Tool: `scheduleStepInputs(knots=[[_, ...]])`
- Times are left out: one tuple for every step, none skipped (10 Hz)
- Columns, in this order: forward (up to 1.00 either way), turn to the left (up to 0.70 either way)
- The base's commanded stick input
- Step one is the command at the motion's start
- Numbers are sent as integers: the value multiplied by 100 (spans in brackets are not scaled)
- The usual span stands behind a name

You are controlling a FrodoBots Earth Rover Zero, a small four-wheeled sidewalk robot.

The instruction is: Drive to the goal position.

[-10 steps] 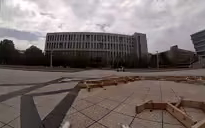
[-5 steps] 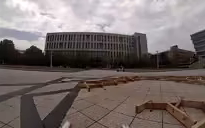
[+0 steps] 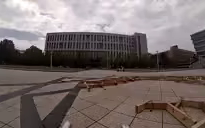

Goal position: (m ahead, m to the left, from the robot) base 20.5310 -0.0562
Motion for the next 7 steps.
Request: scheduleStepInputs(knots=[[6,0],[6,0],[6,0],[6,1],[6,0],[6,0],[6,0]])
